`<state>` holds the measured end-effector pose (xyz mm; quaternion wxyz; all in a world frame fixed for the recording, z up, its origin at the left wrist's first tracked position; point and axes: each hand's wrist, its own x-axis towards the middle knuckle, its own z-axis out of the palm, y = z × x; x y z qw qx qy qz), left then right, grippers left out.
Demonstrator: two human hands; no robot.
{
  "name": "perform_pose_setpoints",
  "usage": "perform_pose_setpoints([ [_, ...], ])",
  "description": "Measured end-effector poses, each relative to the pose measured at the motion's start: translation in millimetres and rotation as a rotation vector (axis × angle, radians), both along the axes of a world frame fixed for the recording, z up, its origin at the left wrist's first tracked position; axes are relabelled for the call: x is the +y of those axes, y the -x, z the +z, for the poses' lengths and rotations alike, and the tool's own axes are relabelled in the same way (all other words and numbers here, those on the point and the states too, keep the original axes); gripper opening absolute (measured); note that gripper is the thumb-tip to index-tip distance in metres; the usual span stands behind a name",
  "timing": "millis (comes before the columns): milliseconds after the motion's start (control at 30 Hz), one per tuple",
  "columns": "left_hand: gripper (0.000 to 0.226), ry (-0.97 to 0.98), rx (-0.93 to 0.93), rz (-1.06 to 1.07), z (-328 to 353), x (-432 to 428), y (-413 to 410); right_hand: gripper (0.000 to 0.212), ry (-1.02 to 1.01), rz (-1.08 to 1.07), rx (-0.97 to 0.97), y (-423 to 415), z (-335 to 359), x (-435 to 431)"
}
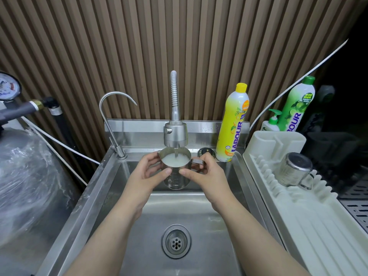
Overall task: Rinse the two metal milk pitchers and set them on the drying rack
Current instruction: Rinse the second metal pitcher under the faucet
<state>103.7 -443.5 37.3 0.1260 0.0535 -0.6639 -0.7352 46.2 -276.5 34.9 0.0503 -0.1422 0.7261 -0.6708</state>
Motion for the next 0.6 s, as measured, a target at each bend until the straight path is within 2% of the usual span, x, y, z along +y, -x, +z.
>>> perform_pose_setpoints([
  [233,0.056,0.013,-0.019,0.012,-1.4,-0.3,-1.5,0.036,0.0,0.01,-0.023,-0.5,-1.5,0.7],
  [367,0.049,0.021,-0.019,0.016,-2.5,-1.0,-1.6,0.04,0.006,0.007,-0.035,-1.7,-1.3,0.0],
  [600,0.058,0.015,-0.025,0.019,-3.2,-0.5,-3.0,0.042,0.014,0.007,-0.045,-1.1,-3.9,-1.4],
])
